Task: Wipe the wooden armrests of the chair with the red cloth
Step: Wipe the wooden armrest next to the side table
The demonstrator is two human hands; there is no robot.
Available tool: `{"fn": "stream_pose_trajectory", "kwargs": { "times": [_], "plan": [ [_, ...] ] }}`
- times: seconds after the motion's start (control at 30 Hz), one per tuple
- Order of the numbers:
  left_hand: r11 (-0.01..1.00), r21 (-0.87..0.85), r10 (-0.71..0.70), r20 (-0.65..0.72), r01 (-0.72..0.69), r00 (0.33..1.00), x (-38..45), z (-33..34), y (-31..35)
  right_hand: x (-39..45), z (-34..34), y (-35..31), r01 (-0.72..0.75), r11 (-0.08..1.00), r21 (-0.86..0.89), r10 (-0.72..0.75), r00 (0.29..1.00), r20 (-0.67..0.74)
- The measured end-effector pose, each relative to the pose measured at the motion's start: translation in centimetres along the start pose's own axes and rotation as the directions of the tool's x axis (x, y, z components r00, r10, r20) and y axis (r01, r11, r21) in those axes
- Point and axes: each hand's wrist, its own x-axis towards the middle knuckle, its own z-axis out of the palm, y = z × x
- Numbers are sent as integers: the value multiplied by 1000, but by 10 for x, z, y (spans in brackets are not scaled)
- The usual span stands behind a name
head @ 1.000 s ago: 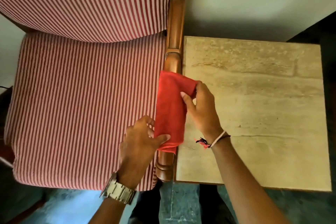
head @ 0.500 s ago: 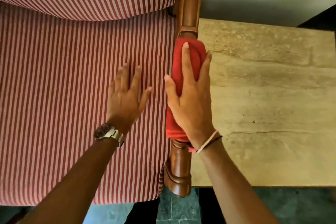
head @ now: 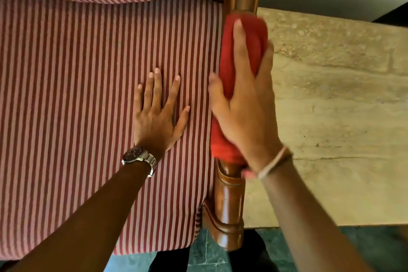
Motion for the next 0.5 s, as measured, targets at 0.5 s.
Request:
{"fn": "stream_pose_trajectory", "kwargs": {
  "times": [0.5],
  "plan": [
    [1000,18,4,-68,-3,998,0,6,-1,-16,2,-2,13,988,-155,-10,1000,20]
  ]
}}
